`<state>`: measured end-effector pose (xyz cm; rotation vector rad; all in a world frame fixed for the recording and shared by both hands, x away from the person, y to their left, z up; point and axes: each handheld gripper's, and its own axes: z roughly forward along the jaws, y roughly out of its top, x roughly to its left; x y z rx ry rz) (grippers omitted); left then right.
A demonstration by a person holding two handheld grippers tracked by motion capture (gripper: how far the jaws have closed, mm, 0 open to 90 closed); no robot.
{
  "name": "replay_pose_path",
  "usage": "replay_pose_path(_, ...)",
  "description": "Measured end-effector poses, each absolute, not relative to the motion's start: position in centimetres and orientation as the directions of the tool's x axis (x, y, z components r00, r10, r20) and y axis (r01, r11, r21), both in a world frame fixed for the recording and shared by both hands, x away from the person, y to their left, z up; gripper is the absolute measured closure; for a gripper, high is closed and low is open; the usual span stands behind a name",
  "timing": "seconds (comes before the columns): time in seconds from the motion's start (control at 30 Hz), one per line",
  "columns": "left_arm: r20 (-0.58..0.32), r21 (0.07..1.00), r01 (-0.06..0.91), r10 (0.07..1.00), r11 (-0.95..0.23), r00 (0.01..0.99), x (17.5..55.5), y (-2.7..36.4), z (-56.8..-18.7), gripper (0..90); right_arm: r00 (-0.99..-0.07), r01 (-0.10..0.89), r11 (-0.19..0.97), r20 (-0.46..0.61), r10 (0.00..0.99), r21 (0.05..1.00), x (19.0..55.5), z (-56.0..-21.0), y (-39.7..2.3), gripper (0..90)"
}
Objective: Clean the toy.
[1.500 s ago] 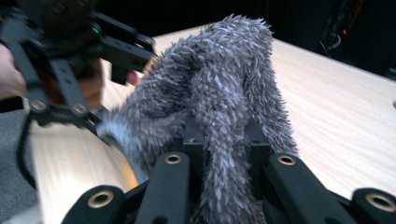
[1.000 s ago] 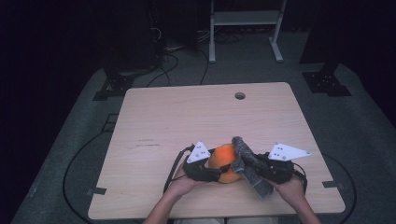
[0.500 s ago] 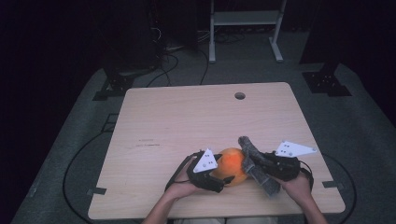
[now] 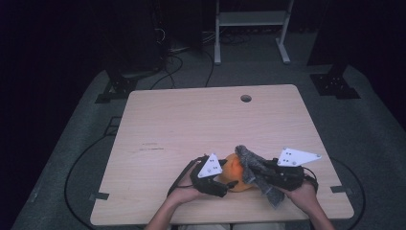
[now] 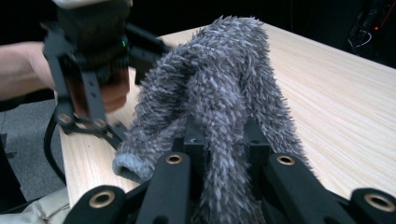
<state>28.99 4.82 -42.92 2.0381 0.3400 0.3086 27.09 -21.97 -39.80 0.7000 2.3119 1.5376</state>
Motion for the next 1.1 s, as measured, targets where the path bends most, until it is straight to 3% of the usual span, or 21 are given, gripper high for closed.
replay_pose_path(0.07,0.072,0.890,0.109,0.372,-0.442,0.926,29.0,4.6,-42.8,21.6,-0.842,0.264,0.296,0.069,0.536,0.918,27.3,-40.2,-22.3,76.4)
replay_pose_path(0.2,0.097,0.880,0.062,0.306,-0.471,0.947,28.4,4.1,-43.4,33.4,-0.862,0.229,0.345,0.024,0.507,0.910,26.2,-38.8,-21.3,76.4)
replay_pose_path(0.3,0.128,0.863,0.032,0.279,-0.504,0.952,28.0,4.2,-43.5,35.1,-0.874,0.173,0.418,-0.056,0.483,0.892,25.7,-38.2,-20.0,76.1)
replay_pose_path(0.37,0.140,0.857,0.015,0.261,-0.515,0.955,28.0,4.4,-43.4,35.7,-0.862,0.193,0.400,-0.040,0.505,0.896,26.1,-38.4,-20.5,76.0)
replay_pose_path(0.43,0.152,0.856,0.004,0.258,-0.518,0.954,27.9,4.3,-43.3,34.9,-0.854,0.232,0.373,0.004,0.521,0.898,26.4,-38.7,-21.2,76.0)
replay_pose_path(0.57,0.153,0.863,0.018,0.295,-0.504,0.943,28.0,3.8,-43.3,18.8,-0.879,0.221,0.385,0.012,0.477,0.896,25.7,-38.4,-20.4,76.1)
replay_pose_path(0.67,0.179,0.858,-0.012,0.278,-0.513,0.944,27.6,4.0,-43.5,29.2,-0.894,0.209,0.414,0.001,0.449,0.886,25.7,-38.0,-19.6,76.1)
replay_pose_path(0.8,0.176,0.854,-0.015,0.261,-0.520,0.949,27.5,3.9,-43.6,33.4,-0.866,0.236,0.403,0.004,0.500,0.884,26.6,-38.2,-20.9,75.5)
replay_pose_path(0.93,0.196,0.853,-0.043,0.244,-0.520,0.950,27.4,3.7,-43.4,31.6,-0.836,0.283,0.383,0.031,0.547,0.879,27.3,-39.1,-22.8,75.5)
replay_pose_path(1.03,0.147,0.876,0.018,0.302,-0.483,0.942,27.8,3.5,-43.1,20.0,-0.833,0.297,0.381,0.042,0.552,0.876,27.4,-39.2,-23.4,75.7)
replay_pose_path(1.1,0.139,0.872,0.029,0.304,-0.489,0.943,27.8,3.4,-43.2,21.3,-0.838,0.303,0.382,0.053,0.544,0.873,27.3,-39.0,-23.3,75.8)
